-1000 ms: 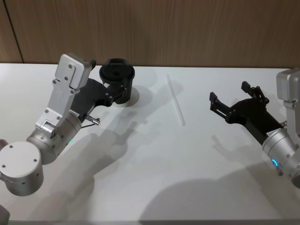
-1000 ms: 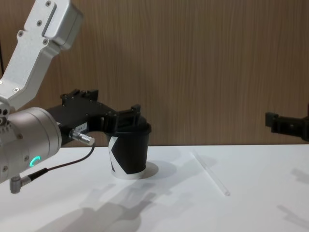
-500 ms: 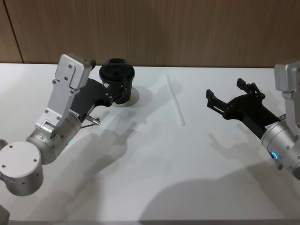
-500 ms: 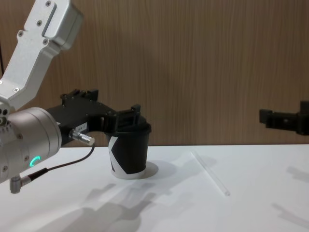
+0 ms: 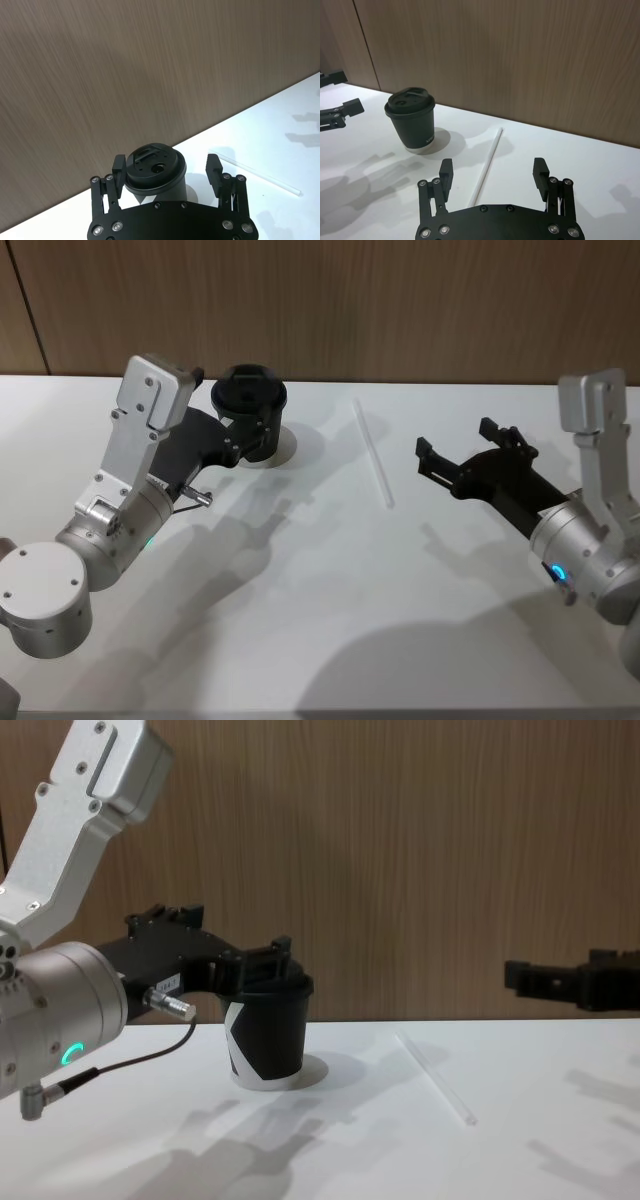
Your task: Pick up the straw with one hand, pass it to the other hand, and insert it into the cup.
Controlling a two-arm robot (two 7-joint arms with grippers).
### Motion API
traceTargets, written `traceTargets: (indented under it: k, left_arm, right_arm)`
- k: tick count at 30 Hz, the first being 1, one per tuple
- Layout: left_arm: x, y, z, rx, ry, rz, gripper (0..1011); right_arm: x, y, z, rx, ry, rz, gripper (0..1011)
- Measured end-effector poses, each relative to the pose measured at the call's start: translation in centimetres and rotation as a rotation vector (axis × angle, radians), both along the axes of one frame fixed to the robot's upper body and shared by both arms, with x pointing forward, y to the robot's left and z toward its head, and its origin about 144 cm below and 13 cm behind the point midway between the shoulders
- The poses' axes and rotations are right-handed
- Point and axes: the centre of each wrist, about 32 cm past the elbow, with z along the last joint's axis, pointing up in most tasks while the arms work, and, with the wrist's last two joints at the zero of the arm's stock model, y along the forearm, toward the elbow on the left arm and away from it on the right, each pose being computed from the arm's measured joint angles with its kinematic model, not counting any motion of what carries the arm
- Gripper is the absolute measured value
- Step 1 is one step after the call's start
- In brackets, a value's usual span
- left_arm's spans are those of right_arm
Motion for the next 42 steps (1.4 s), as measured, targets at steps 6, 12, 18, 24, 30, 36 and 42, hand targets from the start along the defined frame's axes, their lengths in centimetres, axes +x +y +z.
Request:
traceTargets:
  k: [6, 12, 18, 24, 30, 36, 42]
  left_arm:
    - [0.0, 0.0, 0.0, 0.000, 0.000, 0.000, 1000]
    - [0.0, 0.0, 0.0, 0.000, 0.000, 0.000, 1000]
    - [0.0, 0.0, 0.0, 0.000, 0.000, 0.000, 1000]
    - [0.0, 0.0, 0.0, 0.000, 0.000, 0.000, 1000]
    - [0.0, 0.0, 0.0, 0.000, 0.000, 0.000, 1000]
    - [0.0, 0.0, 0.0, 0.000, 0.000, 0.000, 1000]
    - [0.0, 0.0, 0.0, 0.000, 0.000, 0.000, 999]
  right_arm:
    - [0.2, 1.0, -0.4, 0.000, 0.014, -0.006, 1001]
    - [0.6, 1.9, -0.7, -0.018, 0.019, -0.011, 1001]
    - [1.0, 2.6, -1.1, -0.046, 0.019, -0.018, 1001]
    - [1.6, 3.4, -1.5, -0.076, 0.019, -0.016, 1001]
    - [2.1, 3.9, -1.9, -0.095, 0.023, -0.013, 1001]
    - [2.8, 4.4, -2.2, -0.098, 0.042, -0.015, 1001]
    - [3.3, 4.8, -2.4, -0.092, 0.064, -0.019, 1001]
